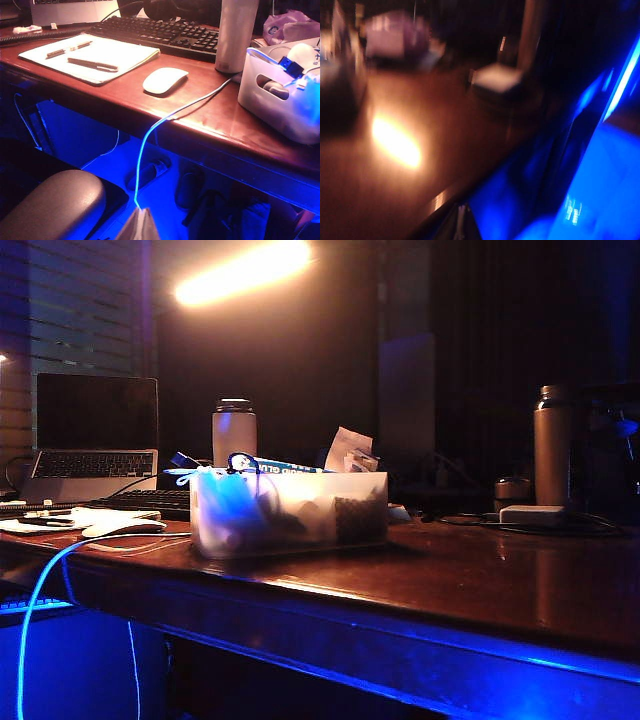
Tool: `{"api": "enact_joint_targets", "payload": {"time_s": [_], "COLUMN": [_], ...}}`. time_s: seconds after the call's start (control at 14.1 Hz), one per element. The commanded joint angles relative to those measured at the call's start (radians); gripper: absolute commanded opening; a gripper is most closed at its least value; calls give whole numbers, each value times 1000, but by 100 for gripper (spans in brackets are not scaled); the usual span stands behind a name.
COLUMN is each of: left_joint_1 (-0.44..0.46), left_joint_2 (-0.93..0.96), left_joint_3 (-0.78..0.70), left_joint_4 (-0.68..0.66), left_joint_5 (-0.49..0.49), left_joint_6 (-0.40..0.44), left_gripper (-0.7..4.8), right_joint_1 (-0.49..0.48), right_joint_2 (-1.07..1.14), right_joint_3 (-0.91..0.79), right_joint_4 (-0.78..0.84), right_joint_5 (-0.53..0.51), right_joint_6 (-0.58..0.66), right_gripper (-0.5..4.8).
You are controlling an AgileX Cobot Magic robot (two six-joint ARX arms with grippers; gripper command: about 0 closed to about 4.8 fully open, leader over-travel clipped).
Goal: Pick up the liquid glue and place it into the translucent box.
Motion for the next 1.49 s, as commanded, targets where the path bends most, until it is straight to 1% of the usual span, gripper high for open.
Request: {"api": "enact_joint_targets", "payload": {"time_s": [0.07,0.36,0.57,0.92,1.49], "left_joint_1": [2,2,2,2,-2], "left_joint_2": [-3,-3,-3,-3,-3], "left_joint_3": [-2,-2,-2,-2,-2], "left_joint_4": [0,0,0,0,0], "left_joint_5": [5,5,5,5,5], "left_joint_6": [0,0,0,0,0], "left_gripper": [-2,-2,-2,-2,-2], "right_joint_1": [8,30,31,102,101], "right_joint_2": [-1,-1,-1,-1,-1], "right_joint_3": [-3,-3,-3,-3,-3], "right_joint_4": [-31,-36,-40,-36,-36], "right_joint_5": [76,106,161,156,157], "right_joint_6": [-20,-20,-20,-19,-19], "right_gripper": [4,3,4,4,4]}}
